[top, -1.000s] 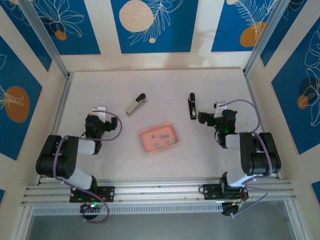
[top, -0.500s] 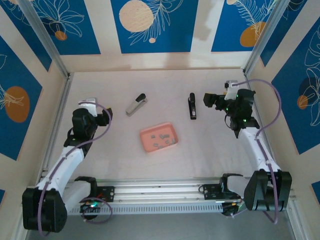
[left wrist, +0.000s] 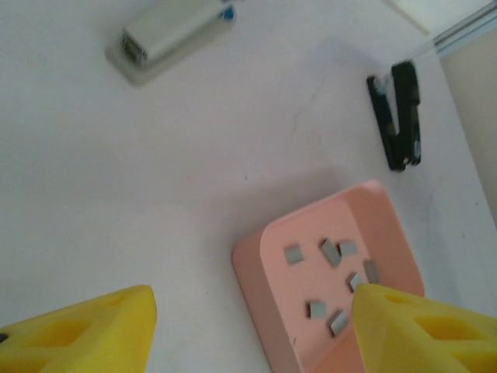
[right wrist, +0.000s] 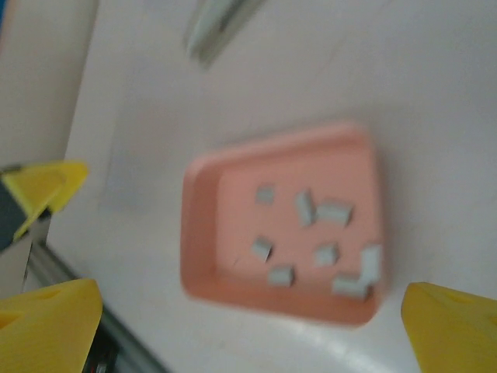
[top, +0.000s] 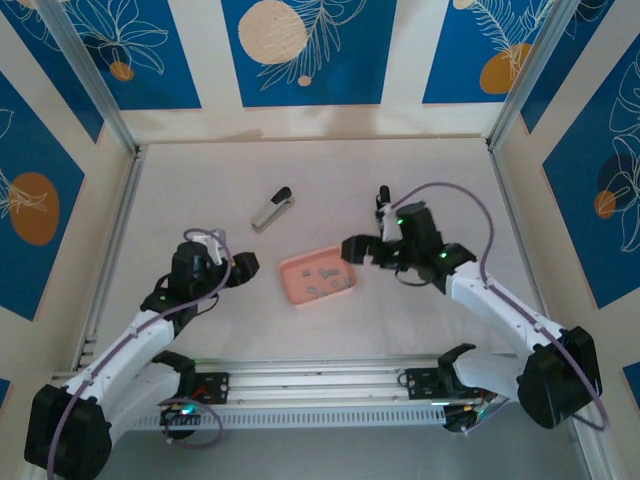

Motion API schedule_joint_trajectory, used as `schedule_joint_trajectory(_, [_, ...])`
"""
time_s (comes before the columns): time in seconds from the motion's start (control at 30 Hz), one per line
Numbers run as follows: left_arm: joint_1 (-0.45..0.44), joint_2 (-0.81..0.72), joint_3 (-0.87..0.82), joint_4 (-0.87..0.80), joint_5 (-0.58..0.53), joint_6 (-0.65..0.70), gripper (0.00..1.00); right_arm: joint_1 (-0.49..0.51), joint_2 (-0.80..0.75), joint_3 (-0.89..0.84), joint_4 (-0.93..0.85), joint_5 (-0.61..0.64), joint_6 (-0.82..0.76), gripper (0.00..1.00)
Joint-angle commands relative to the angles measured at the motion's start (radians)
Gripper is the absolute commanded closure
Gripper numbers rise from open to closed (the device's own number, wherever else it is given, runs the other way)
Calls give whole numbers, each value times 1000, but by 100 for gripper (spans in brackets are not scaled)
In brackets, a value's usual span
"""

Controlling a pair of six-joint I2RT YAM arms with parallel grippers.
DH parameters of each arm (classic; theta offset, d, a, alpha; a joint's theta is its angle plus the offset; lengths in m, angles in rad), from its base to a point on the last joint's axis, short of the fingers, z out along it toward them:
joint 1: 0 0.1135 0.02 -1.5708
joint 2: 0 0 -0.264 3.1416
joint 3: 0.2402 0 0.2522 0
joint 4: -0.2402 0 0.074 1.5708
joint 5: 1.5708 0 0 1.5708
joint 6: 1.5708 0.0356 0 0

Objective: Load the staples into the stapler

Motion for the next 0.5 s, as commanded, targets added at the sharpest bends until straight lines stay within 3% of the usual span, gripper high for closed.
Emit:
schedule_joint_trajectory(0.0, [-24, 8, -15, -14, -50, -73, 28, 113, 11, -60, 22, 61, 205, 1])
schedule_joint_trajectory(0.17, [-26, 13, -45, 11, -121, -114, 28, 243, 91, -68, 46, 62, 353, 0])
schedule_joint_trajectory(0.3, [-26, 26, -46, 30, -129, -124, 27, 308, 182, -78, 147, -15, 390, 8])
schedule_joint_trajectory(0.47, [-26, 28, -36, 31, -154, -111, 22, 384, 262, -64, 220, 2, 418, 10])
